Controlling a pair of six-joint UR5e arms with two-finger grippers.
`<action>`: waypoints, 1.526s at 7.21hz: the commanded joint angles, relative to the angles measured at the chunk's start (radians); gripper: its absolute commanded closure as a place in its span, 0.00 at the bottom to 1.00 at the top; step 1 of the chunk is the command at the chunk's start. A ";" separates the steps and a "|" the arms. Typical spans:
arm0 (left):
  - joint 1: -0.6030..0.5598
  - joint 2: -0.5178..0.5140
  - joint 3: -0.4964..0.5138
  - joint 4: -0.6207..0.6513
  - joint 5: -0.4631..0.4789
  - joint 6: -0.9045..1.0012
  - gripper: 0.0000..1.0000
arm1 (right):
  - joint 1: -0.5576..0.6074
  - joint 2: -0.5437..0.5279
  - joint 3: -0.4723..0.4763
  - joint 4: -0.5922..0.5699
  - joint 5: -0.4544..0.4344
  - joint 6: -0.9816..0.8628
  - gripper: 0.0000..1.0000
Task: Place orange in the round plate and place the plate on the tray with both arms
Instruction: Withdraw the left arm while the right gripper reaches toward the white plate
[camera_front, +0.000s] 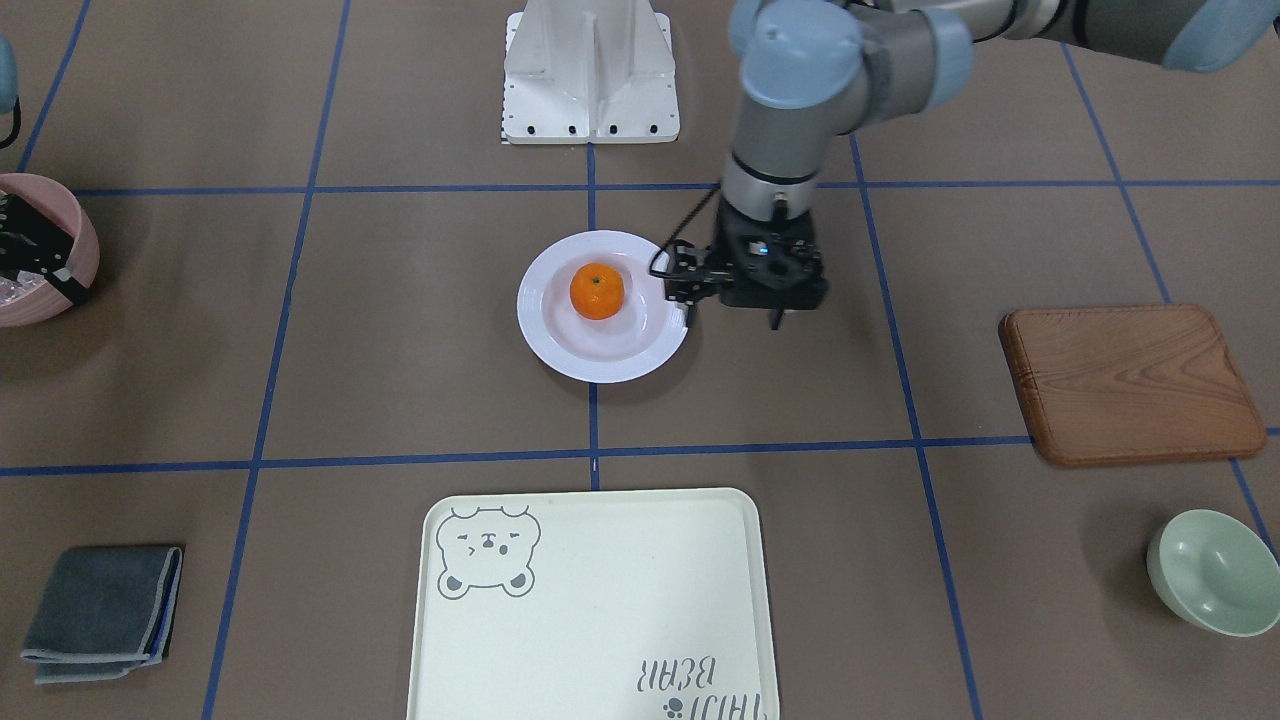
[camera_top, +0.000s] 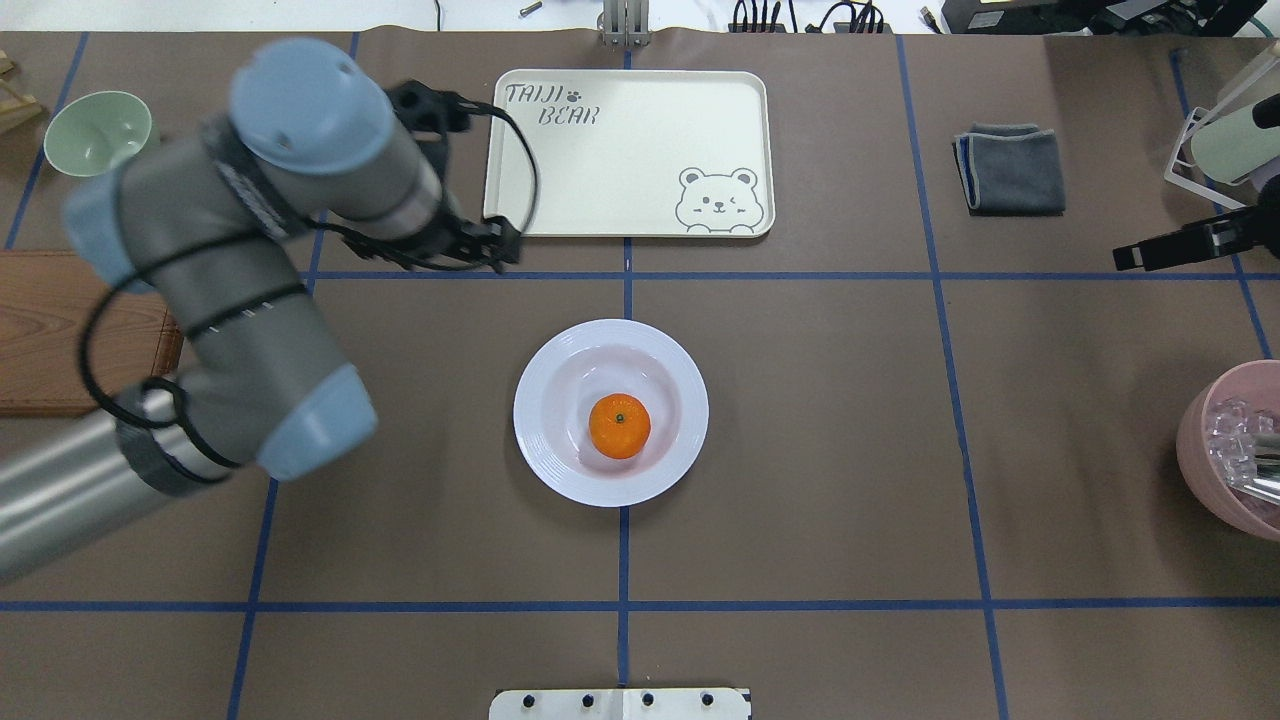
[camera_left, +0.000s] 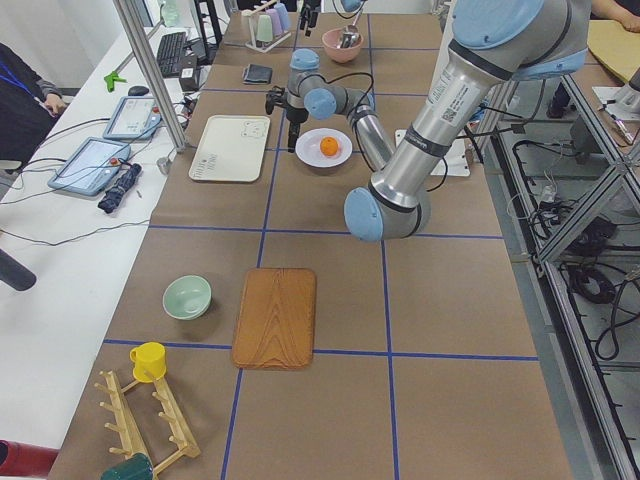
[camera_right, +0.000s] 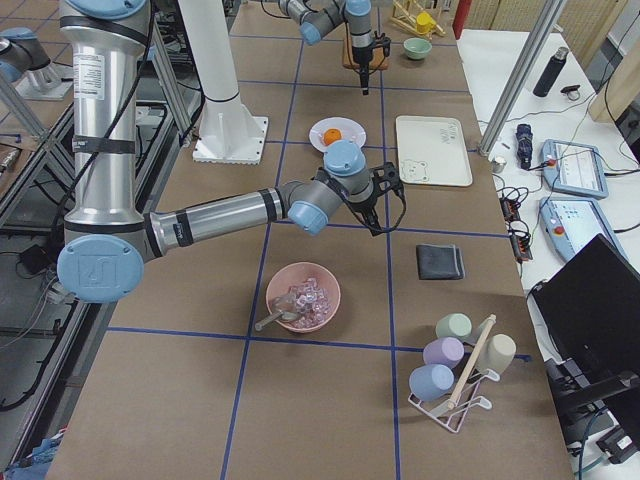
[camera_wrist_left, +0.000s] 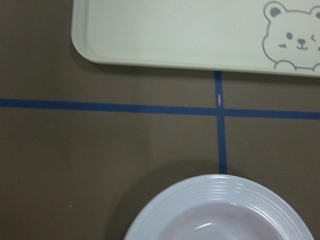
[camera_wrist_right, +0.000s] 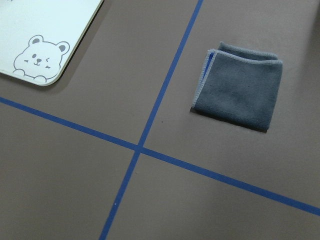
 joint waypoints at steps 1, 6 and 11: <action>-0.299 0.204 -0.021 0.000 -0.143 0.462 0.01 | -0.139 0.040 0.071 0.001 -0.097 0.357 0.00; -0.901 0.368 0.424 -0.071 -0.360 1.095 0.01 | -0.746 0.247 0.098 -0.008 -0.801 1.210 0.05; -0.923 0.424 0.446 -0.073 -0.361 1.106 0.01 | -0.973 0.471 -0.158 -0.008 -1.104 1.332 0.05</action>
